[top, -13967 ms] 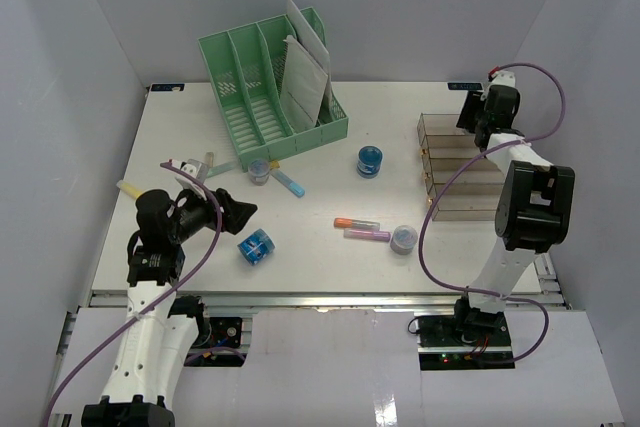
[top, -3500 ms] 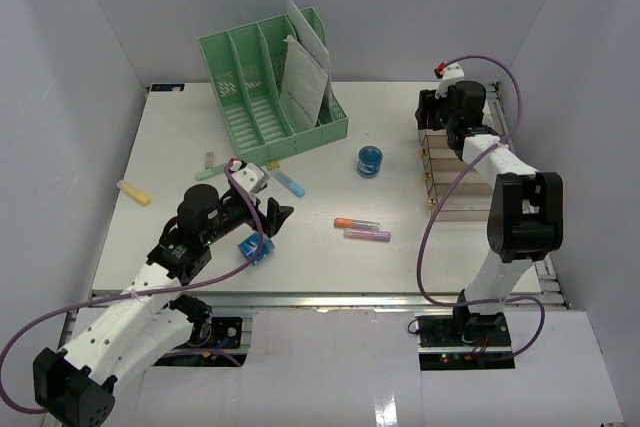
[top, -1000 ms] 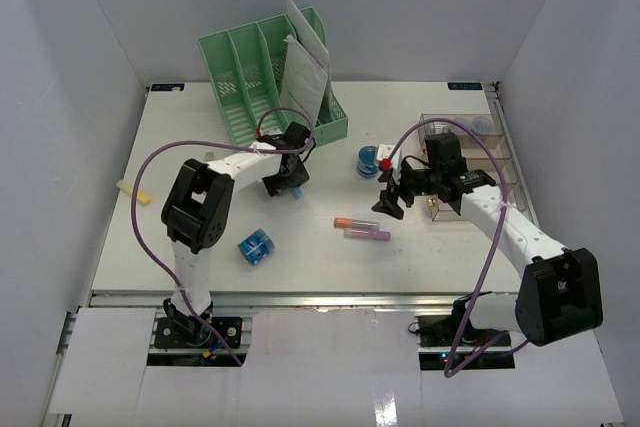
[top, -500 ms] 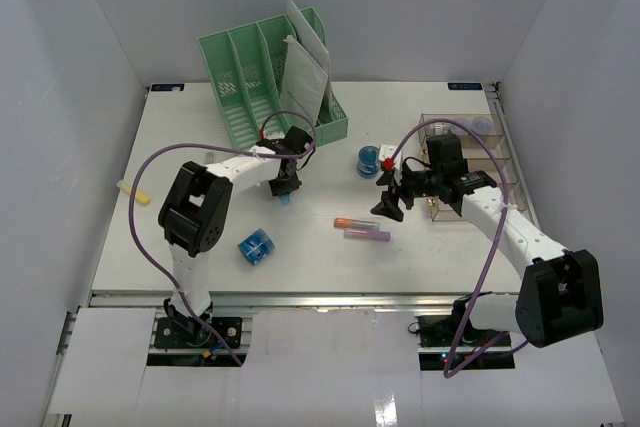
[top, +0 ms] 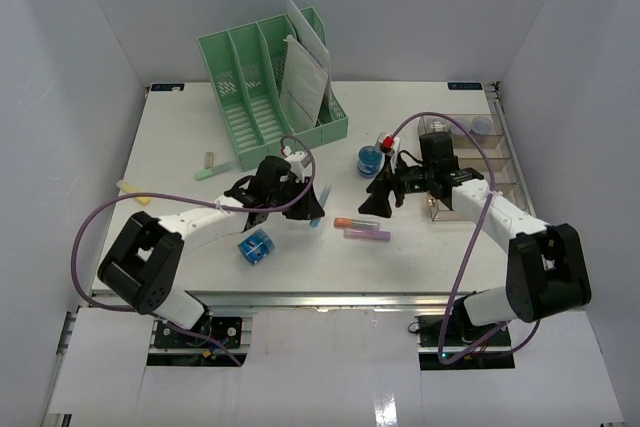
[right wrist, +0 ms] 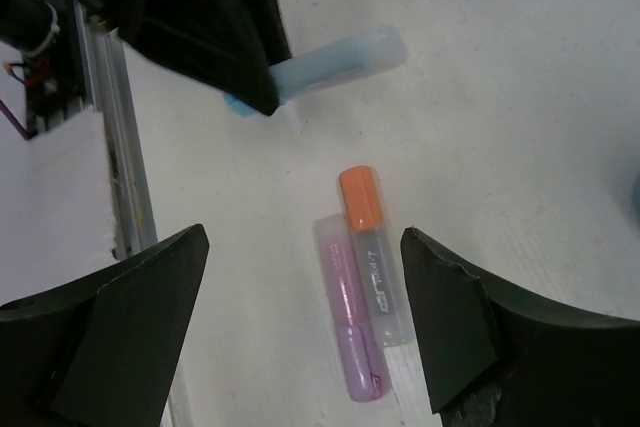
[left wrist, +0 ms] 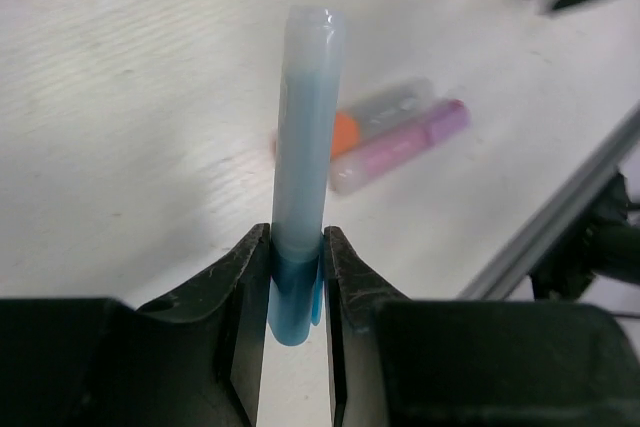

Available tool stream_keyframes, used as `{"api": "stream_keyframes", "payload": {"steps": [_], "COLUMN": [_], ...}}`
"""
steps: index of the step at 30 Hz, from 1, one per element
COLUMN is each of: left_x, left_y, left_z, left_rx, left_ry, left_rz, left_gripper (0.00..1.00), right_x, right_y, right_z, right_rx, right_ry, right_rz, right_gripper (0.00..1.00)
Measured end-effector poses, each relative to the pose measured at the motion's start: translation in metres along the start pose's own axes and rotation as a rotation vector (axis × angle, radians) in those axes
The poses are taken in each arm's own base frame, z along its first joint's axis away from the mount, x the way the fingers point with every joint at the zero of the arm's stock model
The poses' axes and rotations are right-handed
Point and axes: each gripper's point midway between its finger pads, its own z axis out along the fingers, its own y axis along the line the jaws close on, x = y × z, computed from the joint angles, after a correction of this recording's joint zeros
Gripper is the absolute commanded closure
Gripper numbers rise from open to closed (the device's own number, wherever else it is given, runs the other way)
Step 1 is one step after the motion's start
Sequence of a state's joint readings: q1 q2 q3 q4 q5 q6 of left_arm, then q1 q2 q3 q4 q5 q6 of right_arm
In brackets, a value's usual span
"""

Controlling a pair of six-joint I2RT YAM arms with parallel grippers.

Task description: Organize the desk

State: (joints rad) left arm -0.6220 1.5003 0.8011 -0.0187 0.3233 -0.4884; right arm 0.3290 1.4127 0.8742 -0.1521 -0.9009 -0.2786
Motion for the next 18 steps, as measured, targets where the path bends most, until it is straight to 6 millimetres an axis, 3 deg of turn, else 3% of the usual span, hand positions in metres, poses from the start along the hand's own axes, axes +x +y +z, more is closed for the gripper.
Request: {"api": "stream_keyframes", "payload": {"steps": [6, 12, 14, 18], "left_x": [-0.005, -0.027, -0.031, -0.031], "left_y": [-0.044, -0.073, -0.078, -0.081], "left_z": [-0.008, -0.014, -0.014, -0.010], "left_rx": [0.288, 0.416, 0.436, 0.452], "left_ry": [-0.112, -0.217, -0.234, -0.238], "left_rz": [0.083, 0.118, 0.122, 0.117], "left_gripper": [0.97, 0.96, 0.96, 0.92], "right_x": [0.002, -0.023, -0.029, -0.034], "right_y": [-0.001, 0.000, 0.004, 0.002], "right_z": [0.018, 0.027, 0.034, 0.046], "right_rx": [-0.039, -0.031, -0.045, -0.048], "right_ry": [-0.069, -0.155, -0.168, -0.183], "right_rz": [0.315, 0.389, 0.404, 0.446], "right_gripper": [0.02, 0.04, 0.10, 0.44]}}
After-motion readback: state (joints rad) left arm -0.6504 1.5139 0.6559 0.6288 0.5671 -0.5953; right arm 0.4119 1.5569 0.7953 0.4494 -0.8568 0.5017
